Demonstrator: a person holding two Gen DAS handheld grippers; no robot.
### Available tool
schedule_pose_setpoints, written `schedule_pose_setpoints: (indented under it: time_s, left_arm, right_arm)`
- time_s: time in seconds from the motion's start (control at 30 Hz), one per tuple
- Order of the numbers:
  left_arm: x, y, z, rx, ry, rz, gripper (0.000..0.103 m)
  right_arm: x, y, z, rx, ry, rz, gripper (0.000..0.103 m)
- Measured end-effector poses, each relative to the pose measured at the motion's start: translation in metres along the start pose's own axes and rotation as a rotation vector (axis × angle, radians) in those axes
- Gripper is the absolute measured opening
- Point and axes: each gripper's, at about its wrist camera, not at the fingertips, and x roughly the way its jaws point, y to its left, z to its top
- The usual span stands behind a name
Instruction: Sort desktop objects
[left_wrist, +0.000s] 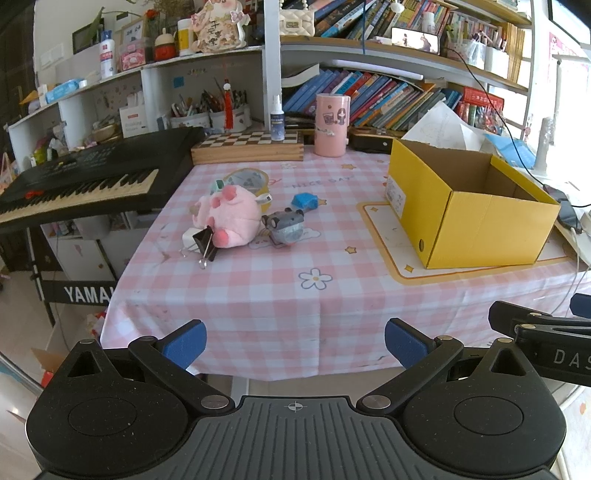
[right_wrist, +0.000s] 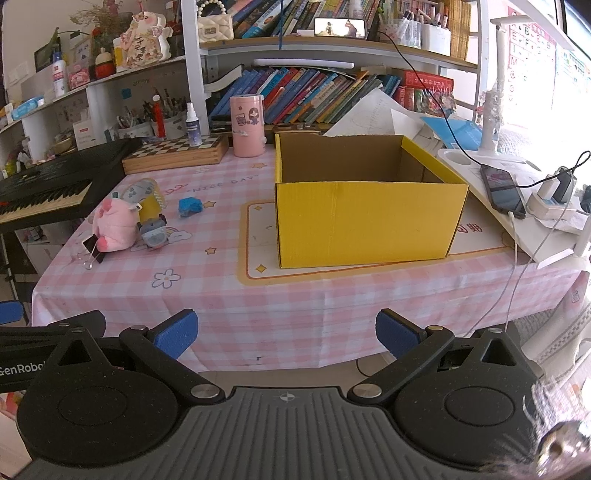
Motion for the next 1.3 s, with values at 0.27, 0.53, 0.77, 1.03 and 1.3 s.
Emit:
schedule_pose_setpoints:
  time_s: [0.27, 0.53, 0.77, 1.03, 1.3]
  left_arm:
    - [0.000, 0.000, 0.000, 0.000, 0.000, 0.000, 0.103]
    - [0.000, 0.000, 0.000, 0.003, 0.000, 0.002, 0.103]
    - [0.002, 0.001, 0.001, 0.005, 0.001, -0.001, 0.103]
    - [0.006, 0.008, 0.001, 0.006, 0.003, -0.002, 0.103]
    - [0.006, 0.016, 0.000, 0.004, -0.003, 0.000, 0.103]
  right_arm:
    - [0.000, 0.000, 0.000, -0.001, -0.001, -0.002, 0.103]
    - [0.000, 0.000, 0.001, -0.003, -0.004, -0.002, 0.103]
    - [0.002, 0.004, 0.002, -0.003, -0.006, -0.003, 0.102]
    - [0.003, 0.012, 0.002, -0.004, -0.007, -0.002, 0.101]
    - [0.004, 0.022, 0.000, -0.007, -0.014, 0.002, 0.101]
